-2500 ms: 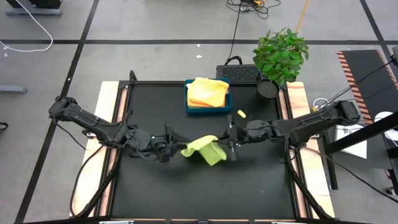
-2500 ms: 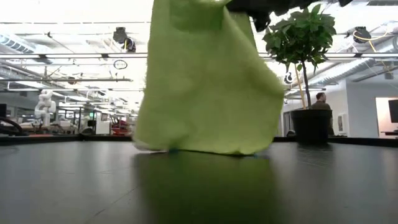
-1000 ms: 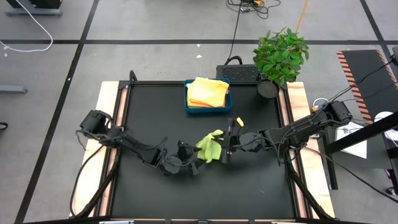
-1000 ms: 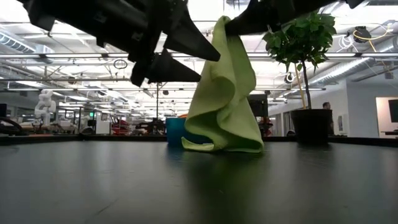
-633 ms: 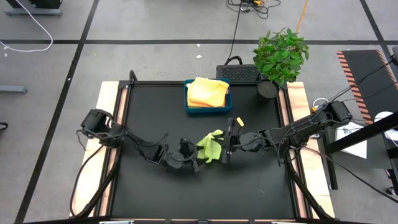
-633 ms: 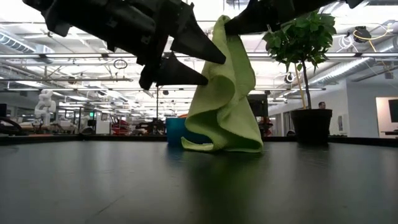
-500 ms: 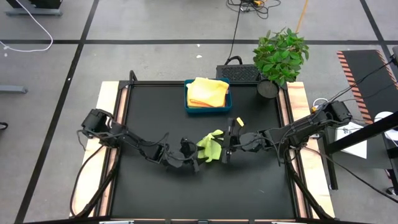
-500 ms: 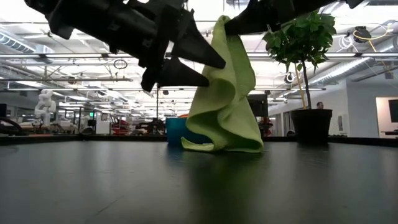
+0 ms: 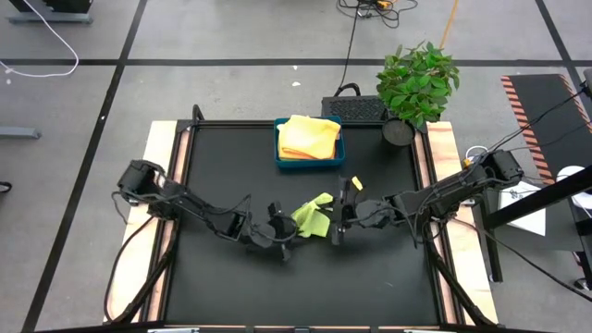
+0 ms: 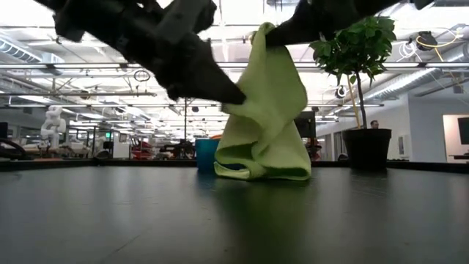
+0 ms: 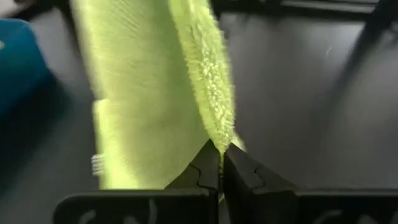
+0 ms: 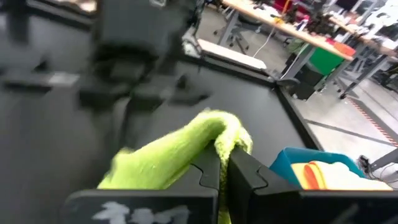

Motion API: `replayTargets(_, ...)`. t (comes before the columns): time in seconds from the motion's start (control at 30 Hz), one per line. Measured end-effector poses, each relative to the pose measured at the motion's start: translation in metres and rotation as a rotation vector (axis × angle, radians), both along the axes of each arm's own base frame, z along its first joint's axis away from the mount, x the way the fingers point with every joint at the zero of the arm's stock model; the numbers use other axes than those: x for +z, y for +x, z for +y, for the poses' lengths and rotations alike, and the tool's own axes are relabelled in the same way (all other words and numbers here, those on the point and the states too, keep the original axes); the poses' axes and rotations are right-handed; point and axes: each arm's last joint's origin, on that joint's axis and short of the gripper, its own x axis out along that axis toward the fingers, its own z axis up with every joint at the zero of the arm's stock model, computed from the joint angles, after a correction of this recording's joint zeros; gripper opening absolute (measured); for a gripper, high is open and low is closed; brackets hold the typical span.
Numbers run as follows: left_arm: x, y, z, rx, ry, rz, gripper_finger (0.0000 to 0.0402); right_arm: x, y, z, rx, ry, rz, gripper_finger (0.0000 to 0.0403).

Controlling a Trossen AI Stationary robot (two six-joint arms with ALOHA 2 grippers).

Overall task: Fold microfiber towels
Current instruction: Fold the green microfiber towel

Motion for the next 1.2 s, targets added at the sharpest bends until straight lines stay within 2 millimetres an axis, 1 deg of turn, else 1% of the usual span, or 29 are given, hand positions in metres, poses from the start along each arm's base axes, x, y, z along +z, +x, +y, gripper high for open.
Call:
replayTargets(0.1,0.017,-0.015,0.010,0.049,0.083,0.081,0.0004,-0.004,-0.004,0.004,0.013,-0.004,0.054,0.0000)
replayTargets(0.2,0.042,-0.034,0.019,0.117,0.197,0.116,0.0004,-0.004,-0.009,0.004,0.007,0.017,0.076,0.0000)
replayTargets(0.3,0.075,-0.055,0.029,0.162,0.268,0.081,0.0003,0.002,-0.013,0.003,-0.006,0.052,0.066,0.0000)
replayTargets(0.4,0.100,-0.075,0.036,0.172,0.305,0.046,0.0002,0.007,-0.017,0.003,0.026,0.096,0.060,0.0001)
replayTargets(0.5,0.119,-0.091,0.041,0.162,0.315,0.004,0.0002,0.010,-0.017,0.003,0.100,0.201,0.051,0.0010)
replayTargets(0.57,0.127,-0.097,0.042,0.151,0.319,-0.021,0.0002,0.003,-0.015,0.004,0.125,0.268,0.080,0.0023)
replayTargets(0.7,0.129,-0.103,0.036,0.103,0.340,-0.015,0.0001,-0.025,-0.007,0.008,0.110,0.299,0.168,0.0058)
replayTargets(0.83,0.121,-0.105,0.029,0.073,0.340,0.036,0.0001,-0.054,0.004,0.011,0.070,0.322,0.247,0.0095)
replayTargets(0.9,0.115,-0.104,0.025,0.065,0.329,0.068,0.0001,-0.065,0.010,0.013,0.062,0.330,0.258,0.0111)
replayTargets(1.03,0.103,-0.100,0.015,0.039,0.327,0.110,0.0001,-0.080,0.021,0.015,0.068,0.346,0.218,0.0132)
replayTargets(1.2,0.092,-0.093,0.009,0.025,0.330,0.146,0.0001,-0.092,0.040,0.013,0.138,0.447,0.099,0.0141)
